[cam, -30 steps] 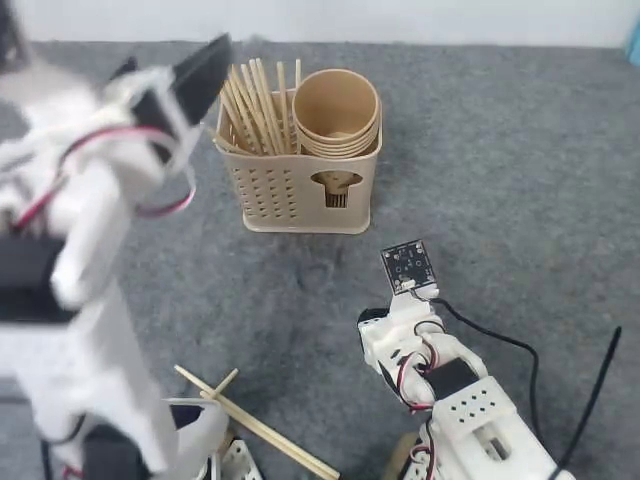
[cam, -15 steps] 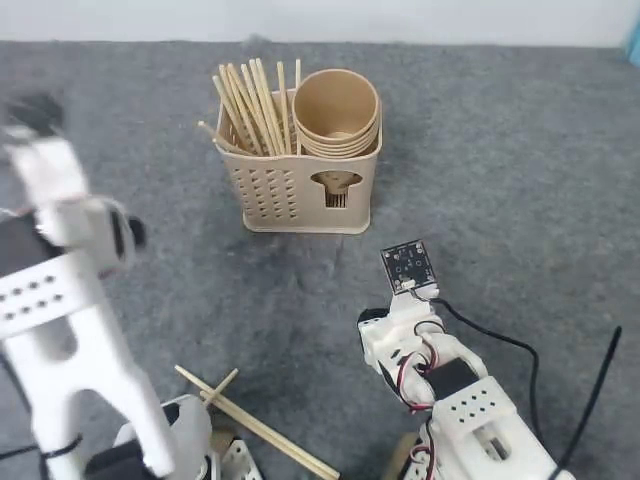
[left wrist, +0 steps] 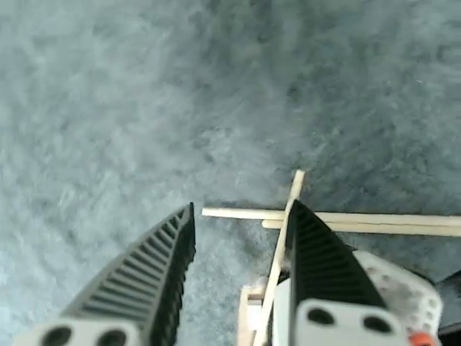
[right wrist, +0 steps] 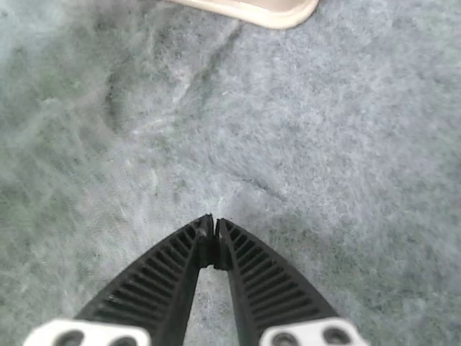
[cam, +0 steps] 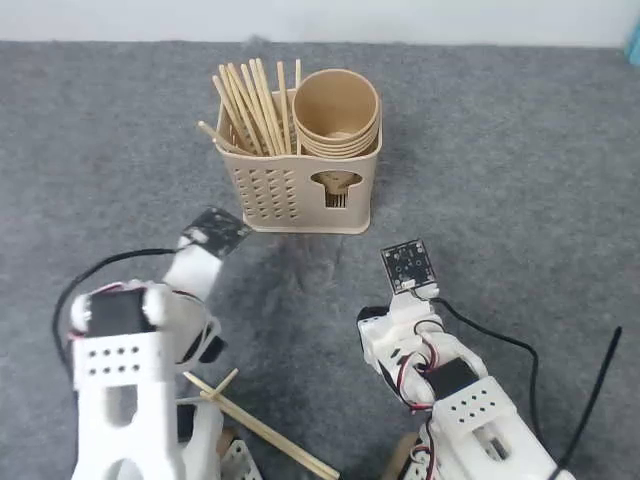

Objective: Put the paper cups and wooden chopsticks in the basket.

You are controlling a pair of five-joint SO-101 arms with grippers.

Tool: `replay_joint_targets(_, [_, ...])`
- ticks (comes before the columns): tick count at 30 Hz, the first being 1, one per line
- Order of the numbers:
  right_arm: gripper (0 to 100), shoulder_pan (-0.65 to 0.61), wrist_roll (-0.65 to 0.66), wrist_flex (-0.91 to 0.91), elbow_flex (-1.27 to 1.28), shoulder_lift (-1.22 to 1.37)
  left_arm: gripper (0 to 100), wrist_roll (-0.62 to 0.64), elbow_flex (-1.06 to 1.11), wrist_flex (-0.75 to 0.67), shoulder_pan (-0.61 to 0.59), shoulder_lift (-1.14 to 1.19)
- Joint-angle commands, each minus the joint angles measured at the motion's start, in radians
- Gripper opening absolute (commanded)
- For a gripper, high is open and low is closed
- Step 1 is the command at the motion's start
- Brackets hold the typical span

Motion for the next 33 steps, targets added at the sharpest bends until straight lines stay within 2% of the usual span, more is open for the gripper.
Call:
replay_joint_targets(1, [0.9, 0.010, 0.014, -0.025, -0.011, -0.018, 19, 0.018, 0.010, -0.071, 0.049, 0.137])
replay_joint_targets(8, [0.9, 0.010, 0.014, -0.028, -0.011, -0.018, 19, 0.054, 0.013, -0.192, 0.048, 0.439])
replay_joint_targets(17, [0.9, 0.010, 0.014, -0.035, -0.011, -0.018, 19, 0.018, 0.015, -0.209, 0.072, 0.552])
replay_joint_targets(22, [1.0, 0.010, 0.014, -0.035, -0.011, -0.018, 19, 0.011, 0.016, -0.221, 0.166, 0.629])
replay_joint_targets(25, [1.1, 0.013, 0.014, -0.035, -0.011, -0.018, 14, 0.011, 0.021, -0.255, 0.210, 0.698])
replay_joint_targets(28, [1.1, 0.013, 0.014, -0.035, -0.011, -0.018, 8, 0.011, 0.033, -0.318, 0.201, 0.773])
replay_joint_targets(33, [1.1, 0.013, 0.014, -0.035, -0.011, -0.018, 8, 0.011, 0.042, -0.374, 0.157, 0.832])
